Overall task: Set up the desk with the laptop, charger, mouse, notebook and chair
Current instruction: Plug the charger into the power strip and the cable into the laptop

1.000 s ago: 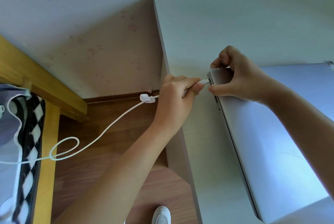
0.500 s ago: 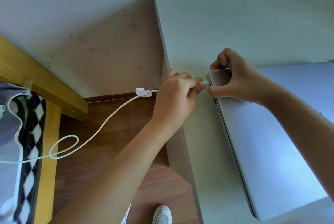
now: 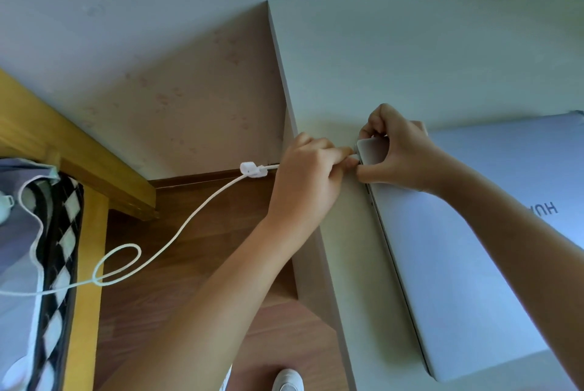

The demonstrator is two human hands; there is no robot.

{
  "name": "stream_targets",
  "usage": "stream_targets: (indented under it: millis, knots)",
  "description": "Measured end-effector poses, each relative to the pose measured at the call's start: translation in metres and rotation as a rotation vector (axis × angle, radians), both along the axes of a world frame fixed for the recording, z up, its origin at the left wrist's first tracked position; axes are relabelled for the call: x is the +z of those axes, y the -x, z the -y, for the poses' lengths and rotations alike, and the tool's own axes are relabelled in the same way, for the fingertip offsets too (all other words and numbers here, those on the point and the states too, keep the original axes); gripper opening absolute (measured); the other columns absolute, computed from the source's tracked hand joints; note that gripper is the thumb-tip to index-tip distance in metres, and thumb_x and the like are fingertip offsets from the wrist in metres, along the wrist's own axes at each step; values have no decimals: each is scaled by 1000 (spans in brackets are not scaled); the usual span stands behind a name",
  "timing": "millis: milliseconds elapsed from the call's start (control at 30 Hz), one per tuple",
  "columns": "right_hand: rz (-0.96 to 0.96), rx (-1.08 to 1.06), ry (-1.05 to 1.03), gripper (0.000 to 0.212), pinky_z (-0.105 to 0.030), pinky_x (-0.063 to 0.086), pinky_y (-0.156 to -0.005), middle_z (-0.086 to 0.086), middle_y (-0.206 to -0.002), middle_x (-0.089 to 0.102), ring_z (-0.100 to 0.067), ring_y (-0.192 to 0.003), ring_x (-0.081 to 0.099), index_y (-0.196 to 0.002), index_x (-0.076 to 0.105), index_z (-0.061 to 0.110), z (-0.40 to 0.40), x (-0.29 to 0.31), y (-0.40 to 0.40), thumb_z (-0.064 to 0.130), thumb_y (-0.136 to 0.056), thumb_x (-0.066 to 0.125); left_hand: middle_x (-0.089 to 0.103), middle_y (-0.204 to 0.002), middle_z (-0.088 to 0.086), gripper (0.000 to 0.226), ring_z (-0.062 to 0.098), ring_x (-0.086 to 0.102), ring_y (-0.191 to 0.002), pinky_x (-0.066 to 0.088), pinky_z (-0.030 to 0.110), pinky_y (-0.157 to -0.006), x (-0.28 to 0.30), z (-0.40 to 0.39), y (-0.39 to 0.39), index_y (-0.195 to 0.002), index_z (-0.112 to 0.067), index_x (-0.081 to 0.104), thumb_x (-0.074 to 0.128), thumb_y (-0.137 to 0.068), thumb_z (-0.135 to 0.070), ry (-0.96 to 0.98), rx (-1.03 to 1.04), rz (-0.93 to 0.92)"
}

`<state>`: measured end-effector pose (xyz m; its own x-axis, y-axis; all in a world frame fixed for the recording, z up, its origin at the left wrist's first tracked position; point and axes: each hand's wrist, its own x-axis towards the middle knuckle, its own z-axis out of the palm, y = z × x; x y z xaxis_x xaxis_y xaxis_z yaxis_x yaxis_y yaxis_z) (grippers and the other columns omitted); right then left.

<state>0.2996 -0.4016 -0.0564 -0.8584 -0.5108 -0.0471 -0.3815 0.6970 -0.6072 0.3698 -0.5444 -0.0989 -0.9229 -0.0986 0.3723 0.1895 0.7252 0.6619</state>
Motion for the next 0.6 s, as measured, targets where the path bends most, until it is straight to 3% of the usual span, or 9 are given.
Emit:
stream_targets:
  millis: [133,267,400,500,600]
  knots:
    - [-48,-5,42,54,-32,32,-89,6,-85,61,-4,-69,46,-74,23,33,-1,-2,-7,36,-56,74,59,-65,0,15,19,50,-70,44,36,-60,0,0,-11,-92,-13,76,64,-88,-21,-7,33,-57]
    - [-89,-15,76,53,-36,34,-91,5,-87,62,-6,-73,49,-80,28,28,-7,-5,-14,34,-60,77,58,-65,1,9,19,54,-64,45,36,-54,5,2,-16,-87,-12,77,71,-82,-15,2,53,-84]
    - [-270,-31,25,46,-31,24,-104,9,-99,62,-10,-96,50,-95,43,23,-19,0,-24,58,-68,59,57,-63,-2,8,18,53,-63,47,36,-58,11,2,-15,-85,-16,77,71,-79,-15,104,59,-95]
    - [-433,-84,-105,46,-46,8,-114,7,-115,60,-10,-121,43,-113,47,25,-39,-4,-33,54,-78,50,67,-82,-1,14,19,60,-79,51,36,-72,23,-9,-10,-94,-13,74,63,-87,-19,116,51,-105]
    - [-484,-183,-276,48,-57,6,-114,3,-134,54,-17,-132,39,-128,42,25,-64,-10,-42,47,-85,40,68,-114,1,32,18,61,-106,50,32,-89,35,-34,1,-119,-11,65,54,-91,-23,197,-66,-84]
